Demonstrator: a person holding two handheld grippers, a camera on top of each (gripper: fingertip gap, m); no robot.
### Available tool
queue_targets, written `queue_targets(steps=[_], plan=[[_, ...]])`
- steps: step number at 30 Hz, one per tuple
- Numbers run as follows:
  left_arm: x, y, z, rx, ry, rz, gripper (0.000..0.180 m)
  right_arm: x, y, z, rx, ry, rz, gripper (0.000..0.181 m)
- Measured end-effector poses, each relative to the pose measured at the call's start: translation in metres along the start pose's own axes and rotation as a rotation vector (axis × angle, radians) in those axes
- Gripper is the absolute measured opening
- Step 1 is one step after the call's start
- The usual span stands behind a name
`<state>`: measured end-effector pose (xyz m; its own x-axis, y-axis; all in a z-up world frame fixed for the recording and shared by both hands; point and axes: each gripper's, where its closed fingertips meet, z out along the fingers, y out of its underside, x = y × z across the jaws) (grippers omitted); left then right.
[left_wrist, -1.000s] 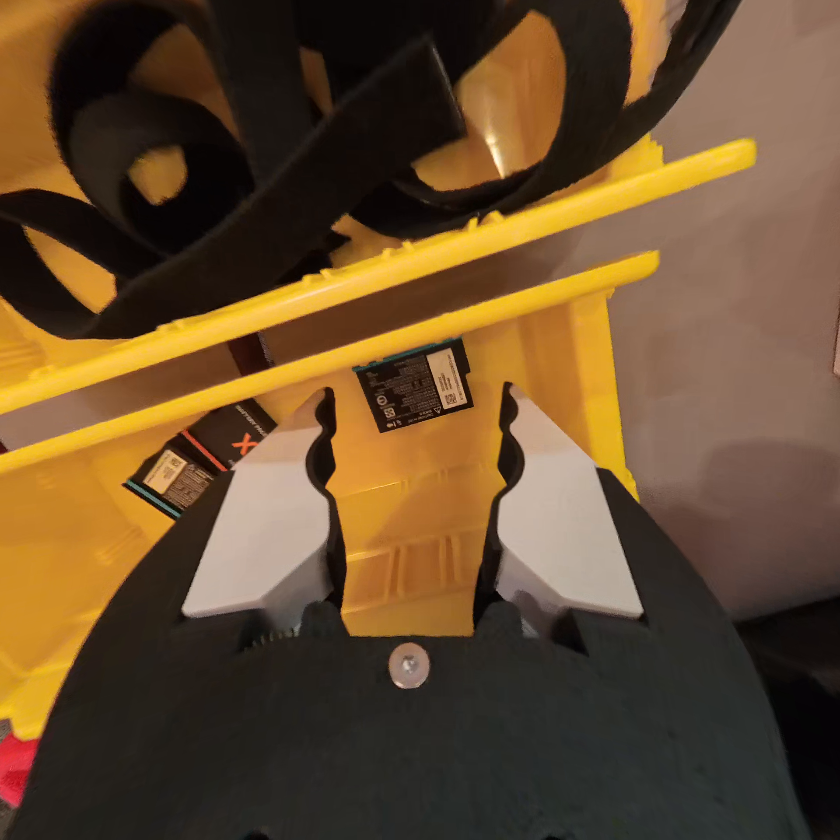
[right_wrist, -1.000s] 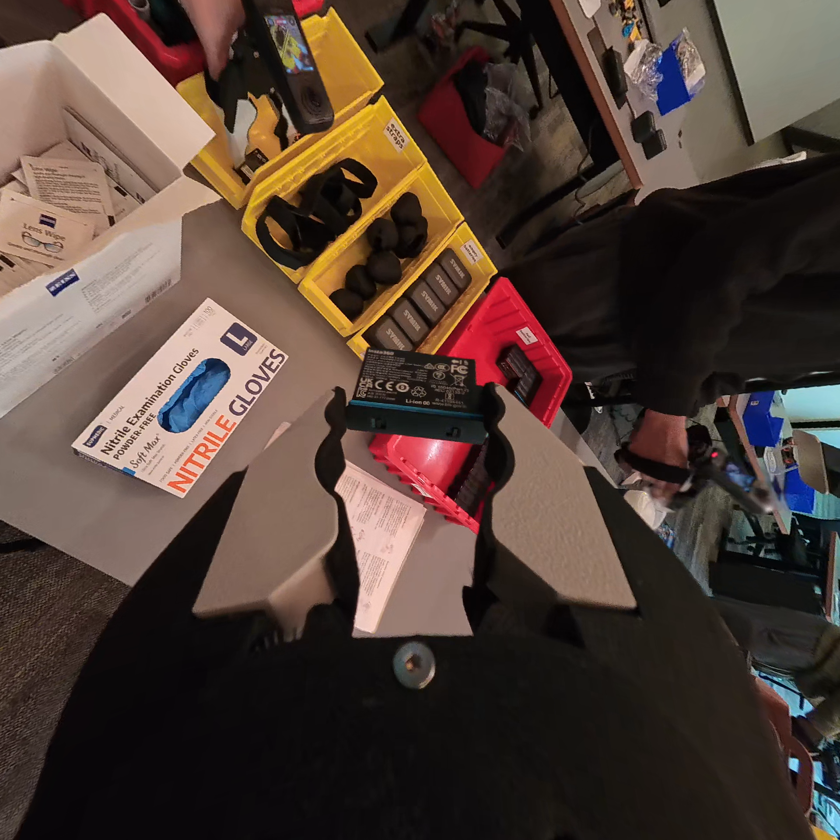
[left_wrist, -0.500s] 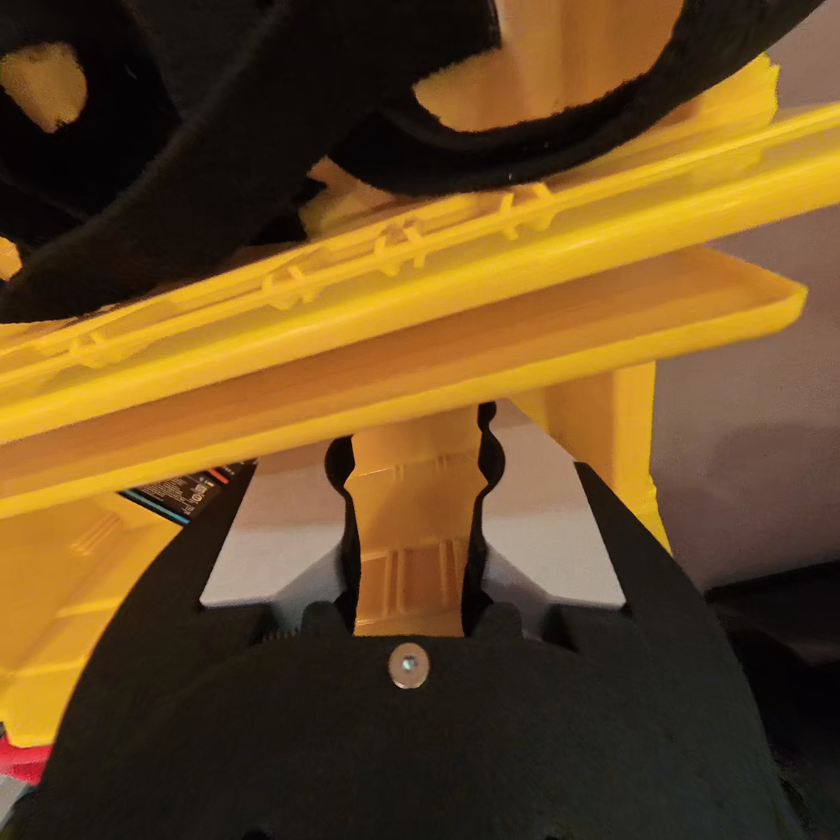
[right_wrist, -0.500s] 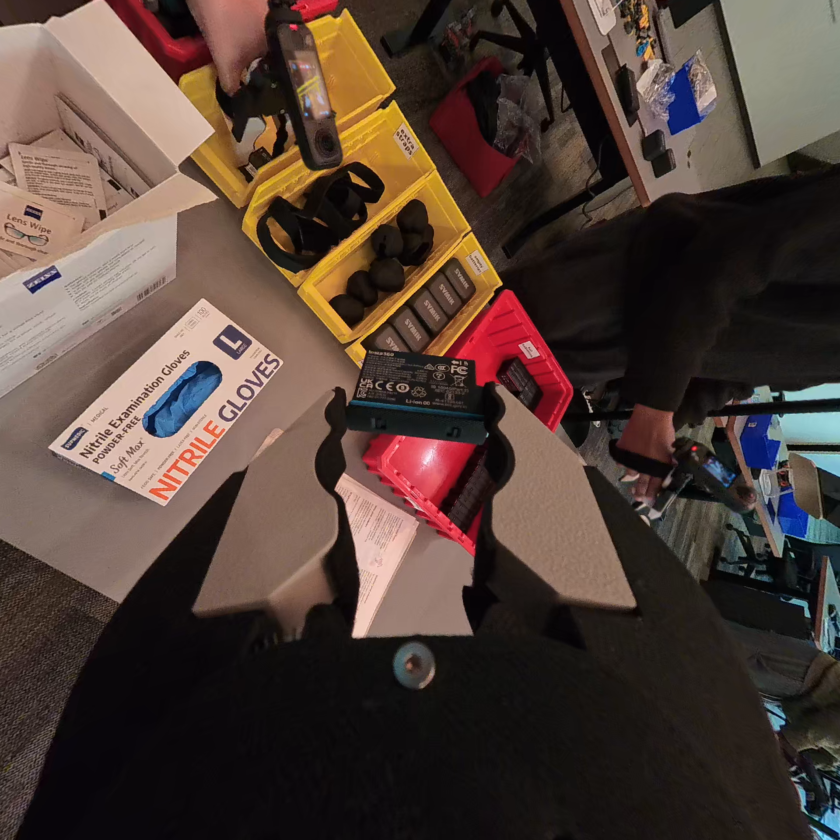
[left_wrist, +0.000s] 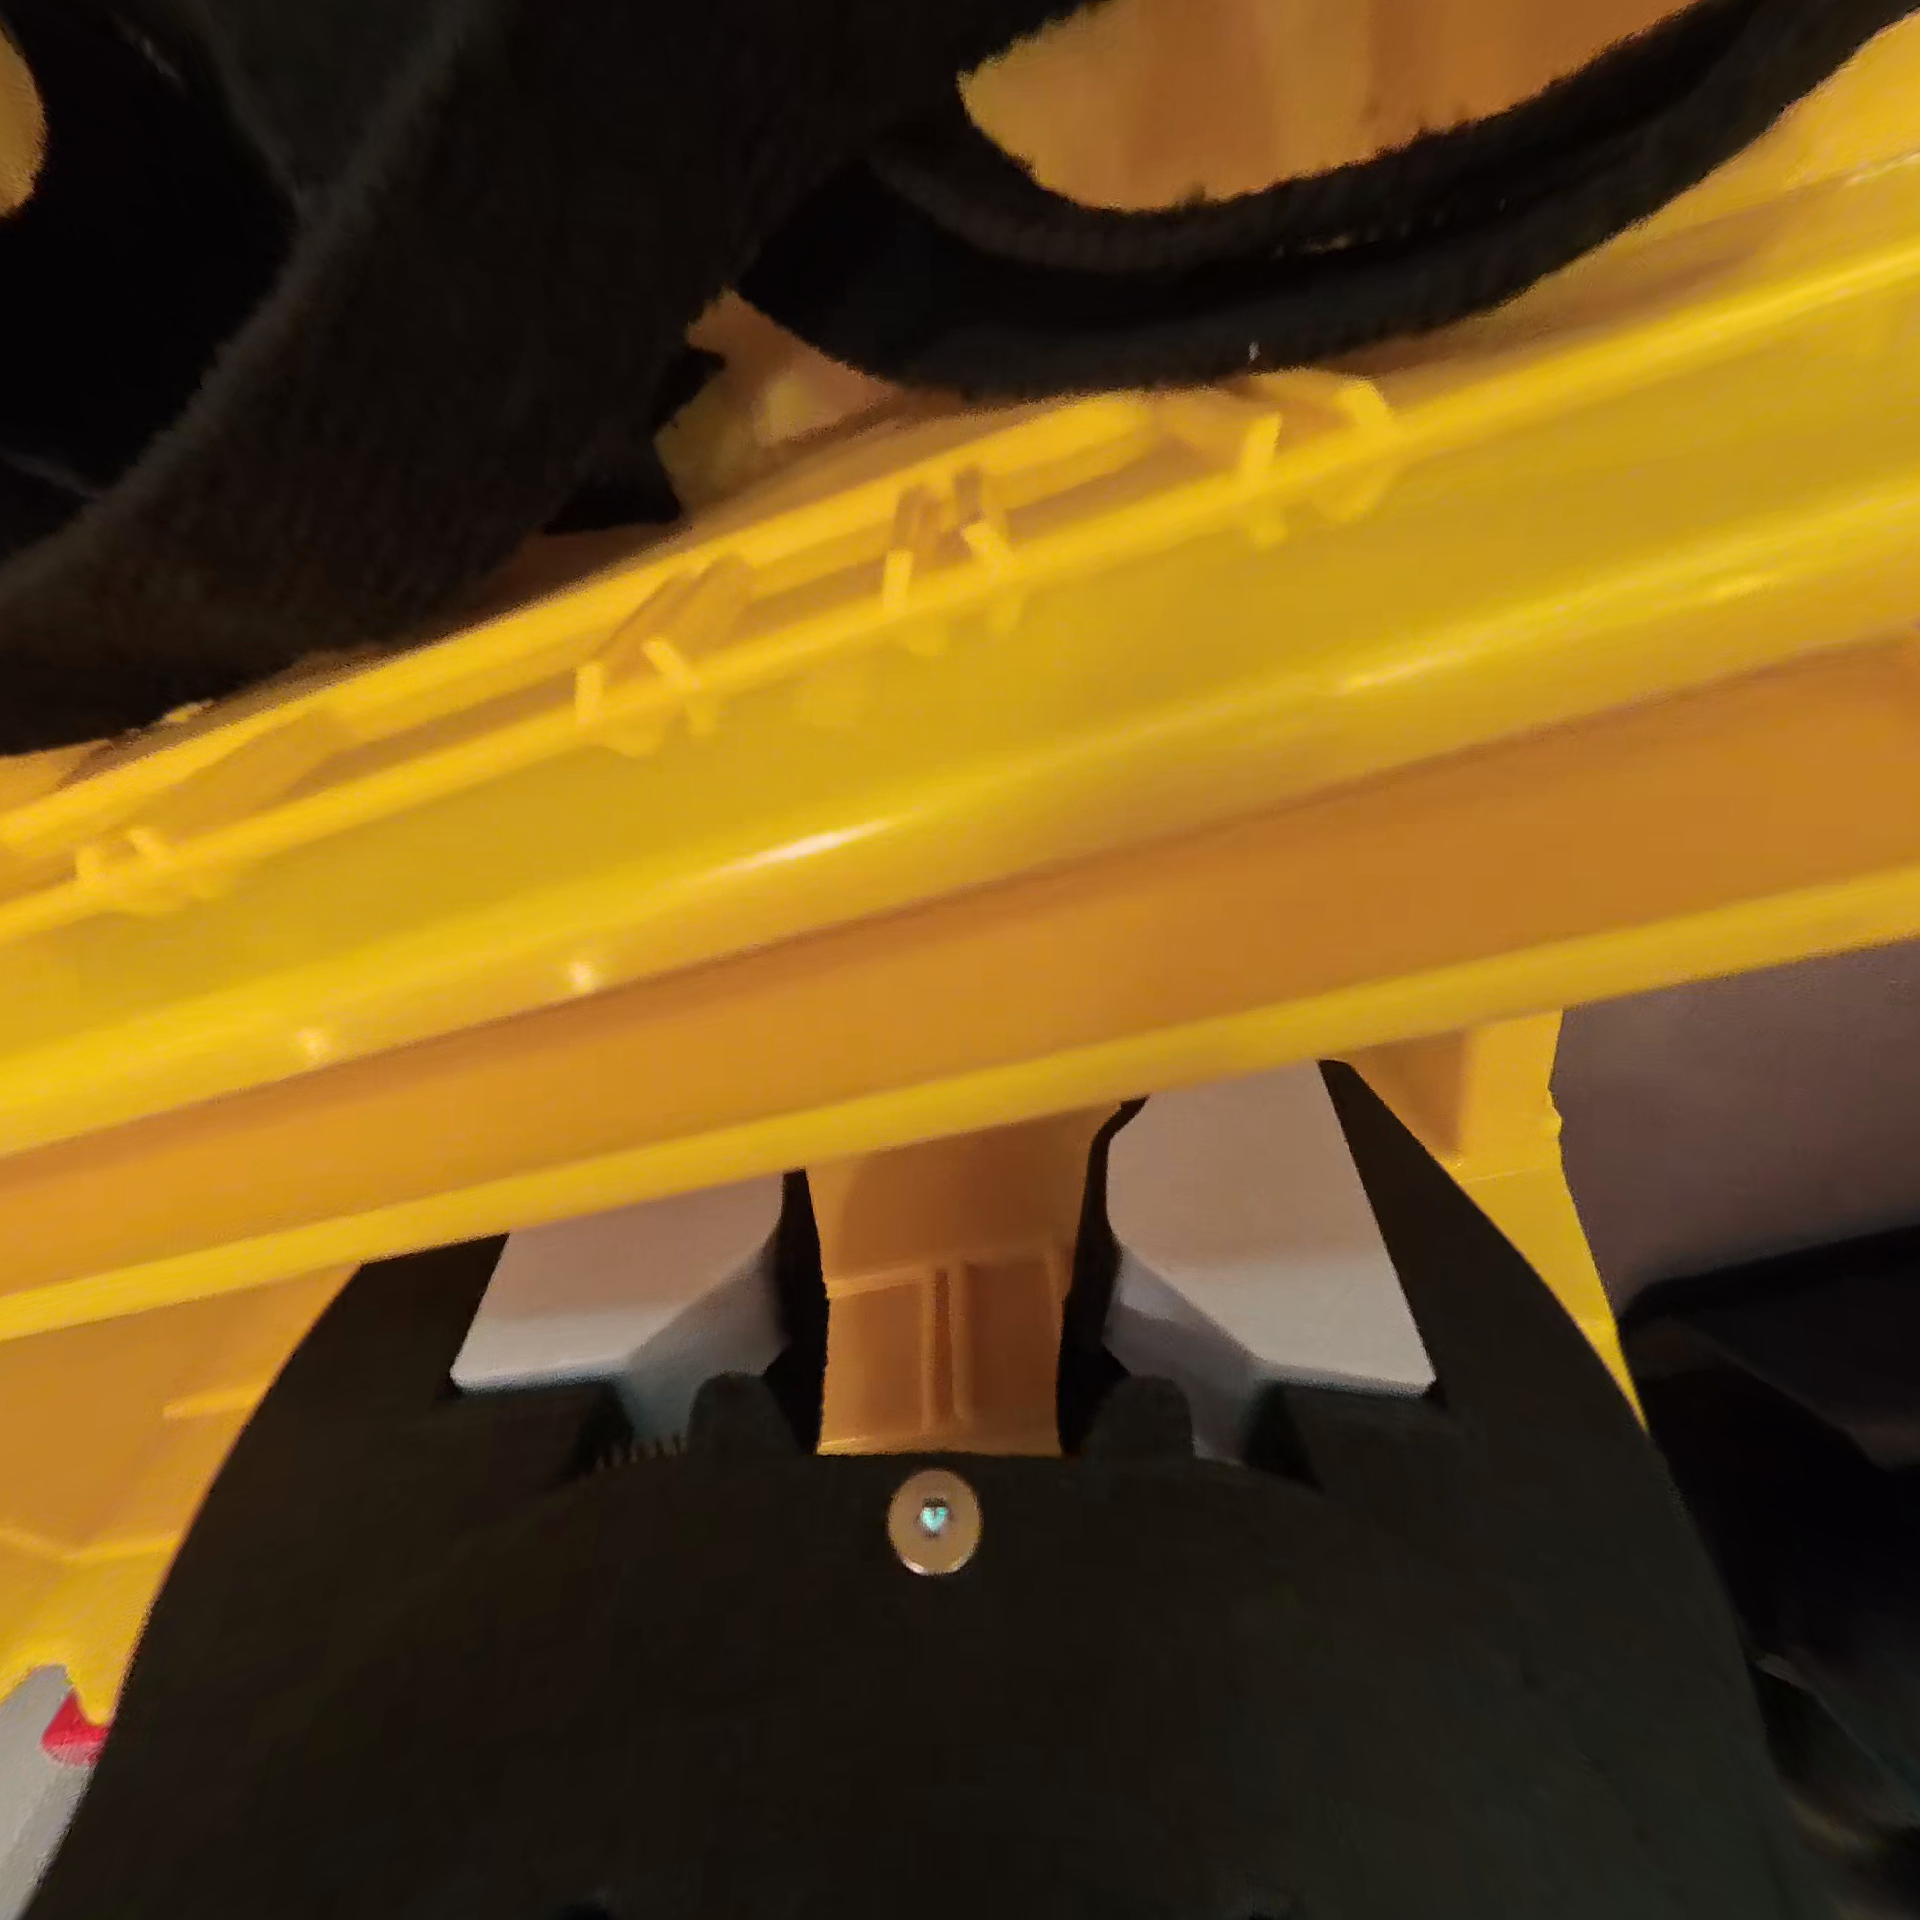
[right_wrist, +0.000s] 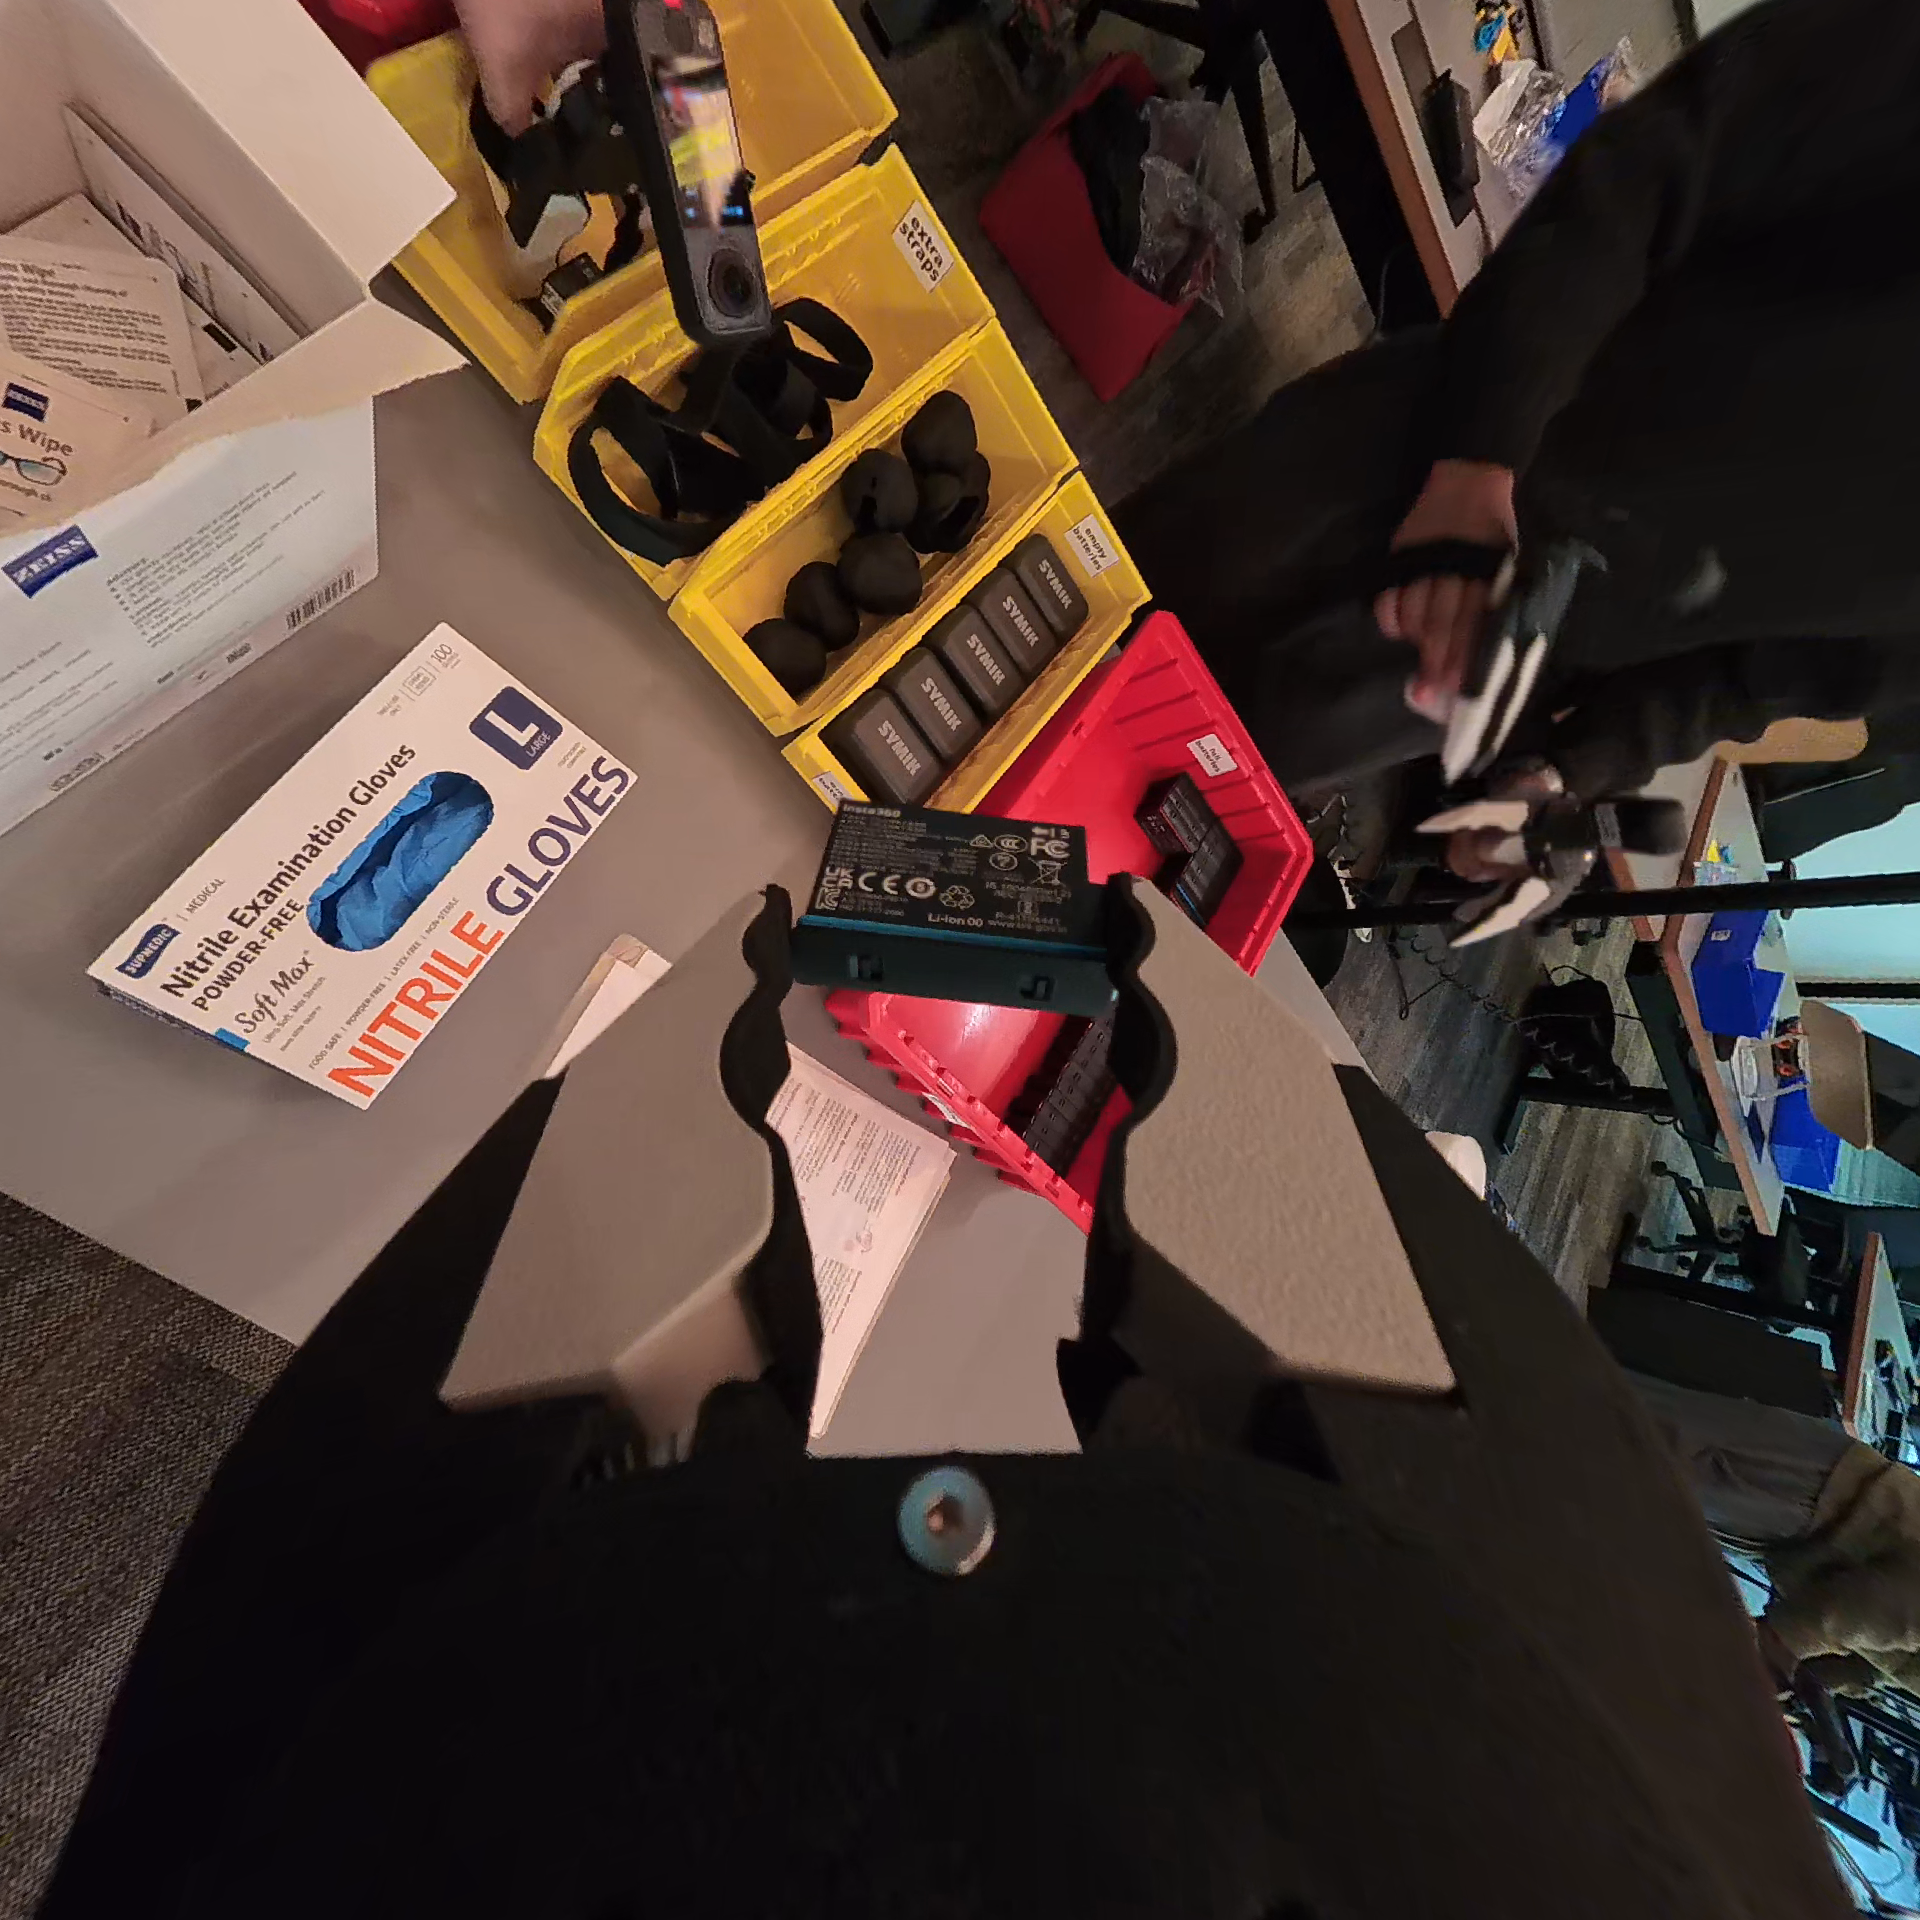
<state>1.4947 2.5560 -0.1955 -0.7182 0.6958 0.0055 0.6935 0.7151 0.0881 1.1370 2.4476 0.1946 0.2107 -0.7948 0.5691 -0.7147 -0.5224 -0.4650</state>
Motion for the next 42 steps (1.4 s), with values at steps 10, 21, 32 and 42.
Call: queue_targets(steps=[10, 21, 32, 42], plan=[[-0.001, 0.0, -0.007, 0.047, -0.032, -0.01, 0.054, 0.001, -0.001, 0.004, 0.003, -0.006, -0.008, 0.061], [0.003, -0.006, -0.008, 0.056, -0.008, -0.155, 0.077, 0.001, -0.006, 0.011, 0.013, -0.016, -0.029, 0.061], [0.007, -0.002, -0.024, 0.162, -0.055, -0.851, 0.068, 0.009, -0.01, 0.023, 0.068, -0.032, -0.015, 0.061], [0.007, -0.005, -0.052, 0.3, -0.058, -1.079, 0.055, 0.014, -0.014, 0.026, 0.107, -0.065, 0.006, 0.061]])
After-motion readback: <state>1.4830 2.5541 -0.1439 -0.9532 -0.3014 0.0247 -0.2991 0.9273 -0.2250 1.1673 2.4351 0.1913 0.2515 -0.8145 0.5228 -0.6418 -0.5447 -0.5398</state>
